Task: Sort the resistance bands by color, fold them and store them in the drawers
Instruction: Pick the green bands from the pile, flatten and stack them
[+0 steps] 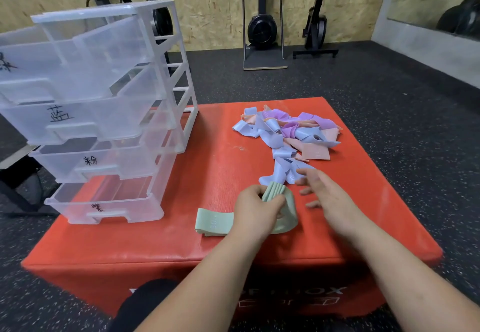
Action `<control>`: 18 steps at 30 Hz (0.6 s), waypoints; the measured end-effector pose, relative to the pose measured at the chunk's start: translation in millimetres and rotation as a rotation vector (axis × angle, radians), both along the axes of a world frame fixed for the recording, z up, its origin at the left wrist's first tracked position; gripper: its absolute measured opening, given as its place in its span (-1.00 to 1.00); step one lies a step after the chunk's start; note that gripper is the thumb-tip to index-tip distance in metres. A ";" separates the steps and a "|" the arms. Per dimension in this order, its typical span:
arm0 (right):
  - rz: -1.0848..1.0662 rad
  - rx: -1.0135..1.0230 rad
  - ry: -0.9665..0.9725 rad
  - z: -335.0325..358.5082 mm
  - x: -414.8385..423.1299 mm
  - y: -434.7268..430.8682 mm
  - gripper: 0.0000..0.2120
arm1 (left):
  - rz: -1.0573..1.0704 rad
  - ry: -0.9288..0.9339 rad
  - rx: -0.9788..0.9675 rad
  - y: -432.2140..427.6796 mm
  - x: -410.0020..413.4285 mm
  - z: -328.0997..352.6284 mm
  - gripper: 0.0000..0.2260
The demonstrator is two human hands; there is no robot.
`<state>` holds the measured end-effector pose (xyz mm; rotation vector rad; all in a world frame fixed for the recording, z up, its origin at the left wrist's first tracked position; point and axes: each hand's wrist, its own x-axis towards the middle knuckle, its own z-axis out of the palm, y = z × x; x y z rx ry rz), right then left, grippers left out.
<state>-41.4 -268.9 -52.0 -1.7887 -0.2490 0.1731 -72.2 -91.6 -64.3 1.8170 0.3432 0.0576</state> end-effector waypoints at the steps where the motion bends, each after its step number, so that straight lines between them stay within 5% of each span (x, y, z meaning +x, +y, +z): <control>1: 0.082 -0.093 -0.032 -4.0 0.5 -0.7 -0.24 | 0.012 -0.007 -0.017 2.2 -0.2 2.1 -0.83; 4: 0.263 -0.223 -0.012 -16.7 -2.4 7.2 0.02 | 0.044 -0.029 -0.112 10.2 -3.3 11.1 -0.86; 11: 0.218 -0.262 -0.164 -22.2 -6.5 64.0 -0.19 | 0.130 -0.071 -0.335 49.9 -20.9 34.5 -0.89; 18: 0.337 -0.493 -0.249 -32.1 -0.6 94.0 -0.13 | 0.403 -0.101 -0.339 119.4 -43.2 28.5 -0.82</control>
